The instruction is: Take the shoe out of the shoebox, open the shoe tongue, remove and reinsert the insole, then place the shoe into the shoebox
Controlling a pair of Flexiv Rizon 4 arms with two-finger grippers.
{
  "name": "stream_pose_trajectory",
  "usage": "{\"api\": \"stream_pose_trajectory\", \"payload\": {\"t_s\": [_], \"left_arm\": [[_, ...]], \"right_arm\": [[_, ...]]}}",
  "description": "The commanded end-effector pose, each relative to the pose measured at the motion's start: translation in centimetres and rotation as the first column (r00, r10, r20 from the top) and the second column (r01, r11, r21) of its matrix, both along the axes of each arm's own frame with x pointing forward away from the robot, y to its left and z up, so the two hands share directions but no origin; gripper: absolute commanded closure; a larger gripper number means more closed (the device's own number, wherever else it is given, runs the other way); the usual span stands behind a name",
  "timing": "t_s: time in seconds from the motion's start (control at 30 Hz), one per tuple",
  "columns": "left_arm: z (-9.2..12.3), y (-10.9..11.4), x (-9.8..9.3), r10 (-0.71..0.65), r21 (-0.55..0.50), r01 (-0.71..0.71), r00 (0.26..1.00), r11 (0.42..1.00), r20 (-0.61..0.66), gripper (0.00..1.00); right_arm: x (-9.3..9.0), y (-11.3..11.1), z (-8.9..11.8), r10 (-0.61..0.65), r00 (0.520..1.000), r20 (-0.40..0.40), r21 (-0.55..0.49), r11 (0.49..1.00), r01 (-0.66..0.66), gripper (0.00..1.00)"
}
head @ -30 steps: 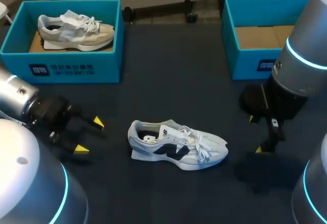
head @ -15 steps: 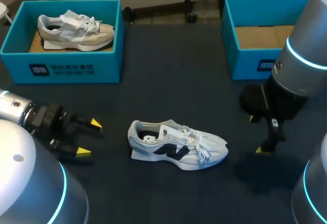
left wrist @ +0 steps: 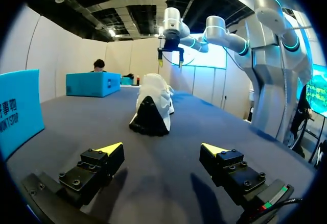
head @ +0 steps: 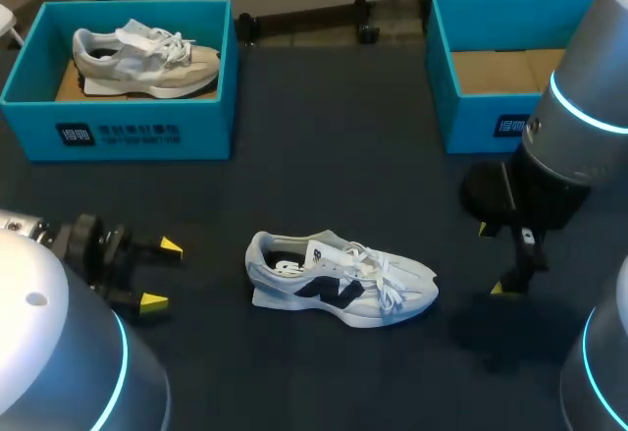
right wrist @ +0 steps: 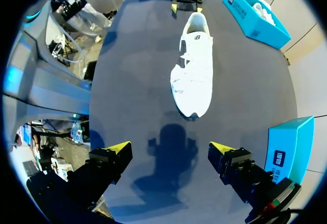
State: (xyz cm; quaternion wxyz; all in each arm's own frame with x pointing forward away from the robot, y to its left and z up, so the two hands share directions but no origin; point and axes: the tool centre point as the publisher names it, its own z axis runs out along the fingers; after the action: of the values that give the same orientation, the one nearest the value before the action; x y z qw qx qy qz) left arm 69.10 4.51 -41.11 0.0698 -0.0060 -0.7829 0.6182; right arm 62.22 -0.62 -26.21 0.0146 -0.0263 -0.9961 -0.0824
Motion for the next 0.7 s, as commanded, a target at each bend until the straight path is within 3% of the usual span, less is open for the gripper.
{"api": "stream_pose_trajectory", "payload": {"t_s": [0.03, 0.37, 0.7], "left_arm": [[0.1, -0.4, -0.5, 0.029, -0.001, -0.029, 1.0, 1.0, 0.009, 0.0], [0.5, -1.7, -0.3, 0.066, -0.016, -0.065, 0.997, 0.998, 0.036, 0.0], [0.8, -4.9, 0.6, 0.09, -0.024, -0.089, 0.994, 0.996, 0.066, 0.0]], "right_arm": [[0.0, 0.0, -0.2, 0.0, 1.0, 0.001, 0.0, 1.0, 0.0, 0.0], [0.0, 0.0, -0.2, 0.0, 1.0, 0.001, 0.0, 1.0, 0.0, 0.0], [0.0, 0.0, -0.2, 0.0, 1.0, 0.001, 0.0, 1.0, 0.0, 0.0]]}}
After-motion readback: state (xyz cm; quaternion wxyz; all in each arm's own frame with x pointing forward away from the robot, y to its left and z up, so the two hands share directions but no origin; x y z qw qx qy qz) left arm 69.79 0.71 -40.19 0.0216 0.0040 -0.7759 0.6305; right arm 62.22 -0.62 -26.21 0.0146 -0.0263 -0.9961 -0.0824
